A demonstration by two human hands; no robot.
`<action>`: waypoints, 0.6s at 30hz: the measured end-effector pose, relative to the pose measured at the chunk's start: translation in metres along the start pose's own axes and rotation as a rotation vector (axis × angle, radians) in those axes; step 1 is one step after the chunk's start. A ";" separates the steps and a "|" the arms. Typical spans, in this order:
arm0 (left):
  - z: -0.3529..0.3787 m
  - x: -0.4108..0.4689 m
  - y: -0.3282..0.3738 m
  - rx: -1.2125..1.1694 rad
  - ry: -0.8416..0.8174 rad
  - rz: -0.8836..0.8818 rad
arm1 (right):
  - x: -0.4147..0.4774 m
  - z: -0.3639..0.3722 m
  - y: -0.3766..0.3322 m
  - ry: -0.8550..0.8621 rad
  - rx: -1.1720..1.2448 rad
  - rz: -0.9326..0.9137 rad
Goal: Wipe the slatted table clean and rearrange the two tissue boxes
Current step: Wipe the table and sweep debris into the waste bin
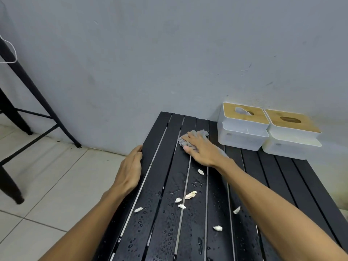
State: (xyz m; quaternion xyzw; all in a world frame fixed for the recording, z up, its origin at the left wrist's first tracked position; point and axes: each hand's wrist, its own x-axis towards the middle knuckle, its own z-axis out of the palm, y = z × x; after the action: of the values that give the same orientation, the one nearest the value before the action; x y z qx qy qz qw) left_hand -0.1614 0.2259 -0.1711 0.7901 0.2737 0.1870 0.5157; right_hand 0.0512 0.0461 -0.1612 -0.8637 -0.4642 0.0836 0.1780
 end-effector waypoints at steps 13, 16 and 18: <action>0.002 0.003 -0.011 0.044 -0.002 -0.010 | -0.119 -0.006 -0.046 -0.164 0.427 -0.160; 0.002 0.004 -0.009 0.029 -0.007 -0.006 | -0.098 -0.028 -0.045 0.102 0.518 -0.107; 0.002 0.003 -0.008 0.030 -0.015 -0.005 | -0.068 -0.027 -0.031 0.161 0.401 -0.029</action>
State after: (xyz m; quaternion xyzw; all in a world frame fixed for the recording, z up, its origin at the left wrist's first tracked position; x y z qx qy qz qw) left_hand -0.1598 0.2295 -0.1795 0.7986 0.2743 0.1756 0.5061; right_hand -0.0025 -0.0011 -0.1257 -0.8080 -0.4352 0.1025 0.3838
